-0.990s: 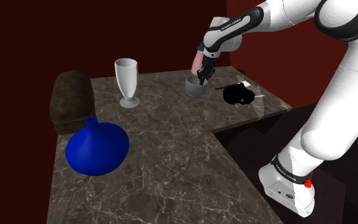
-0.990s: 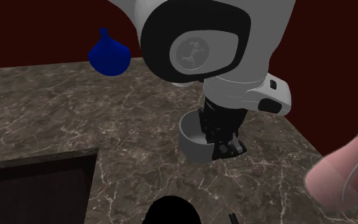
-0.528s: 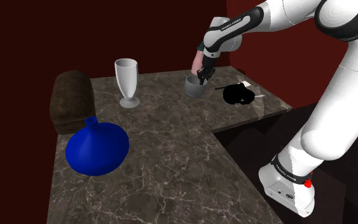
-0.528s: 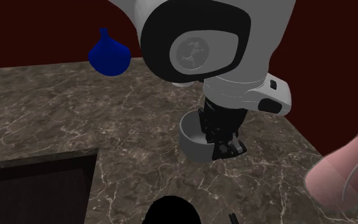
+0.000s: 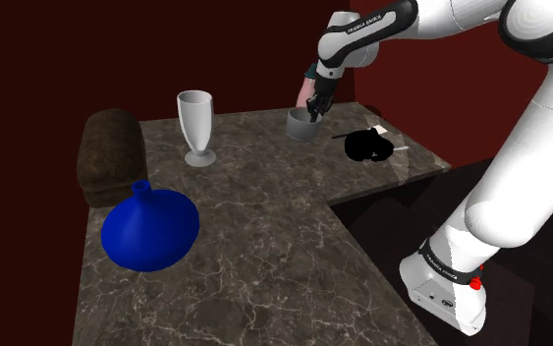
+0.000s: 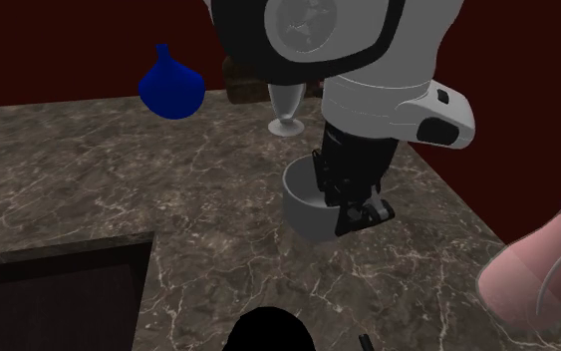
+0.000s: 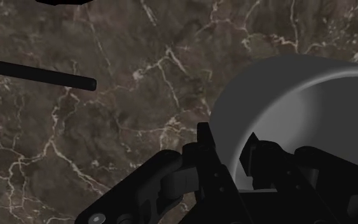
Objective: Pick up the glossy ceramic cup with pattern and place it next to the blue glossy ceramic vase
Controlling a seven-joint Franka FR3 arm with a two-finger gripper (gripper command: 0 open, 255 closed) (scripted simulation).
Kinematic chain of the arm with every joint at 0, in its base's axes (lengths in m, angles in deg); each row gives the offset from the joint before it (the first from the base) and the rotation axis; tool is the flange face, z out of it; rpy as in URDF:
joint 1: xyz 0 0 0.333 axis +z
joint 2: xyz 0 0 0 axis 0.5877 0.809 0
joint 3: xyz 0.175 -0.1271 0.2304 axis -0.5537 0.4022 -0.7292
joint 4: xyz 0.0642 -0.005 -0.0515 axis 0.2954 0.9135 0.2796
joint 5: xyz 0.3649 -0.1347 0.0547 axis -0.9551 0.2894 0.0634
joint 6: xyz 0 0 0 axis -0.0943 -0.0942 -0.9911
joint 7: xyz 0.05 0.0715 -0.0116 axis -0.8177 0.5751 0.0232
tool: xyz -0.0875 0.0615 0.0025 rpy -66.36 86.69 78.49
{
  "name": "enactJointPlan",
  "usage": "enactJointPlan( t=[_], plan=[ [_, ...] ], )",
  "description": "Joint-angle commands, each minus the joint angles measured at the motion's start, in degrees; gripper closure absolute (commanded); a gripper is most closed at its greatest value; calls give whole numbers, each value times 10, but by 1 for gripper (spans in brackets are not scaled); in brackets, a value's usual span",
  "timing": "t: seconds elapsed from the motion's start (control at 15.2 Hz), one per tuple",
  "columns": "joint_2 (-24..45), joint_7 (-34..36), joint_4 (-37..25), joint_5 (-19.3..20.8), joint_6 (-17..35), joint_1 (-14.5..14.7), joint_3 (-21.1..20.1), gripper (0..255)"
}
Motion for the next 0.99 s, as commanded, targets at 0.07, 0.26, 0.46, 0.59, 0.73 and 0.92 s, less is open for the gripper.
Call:
enactJointPlan(
  t=[0.07,0.26,0.46,0.59,0.73,0.92],
  plan=[
    [-10,3,-13,3,-22,0,0,255],
    [-19,5,-26,6,-44,1,1,255],
    [-27,7,-40,8,-65,1,1,255],
    [-31,9,-50,9,-80,1,1,255],
    [-35,10,-61,10,-95,1,1,255],
    [-41,12,-77,12,-117,1,1,255]
  ],
)
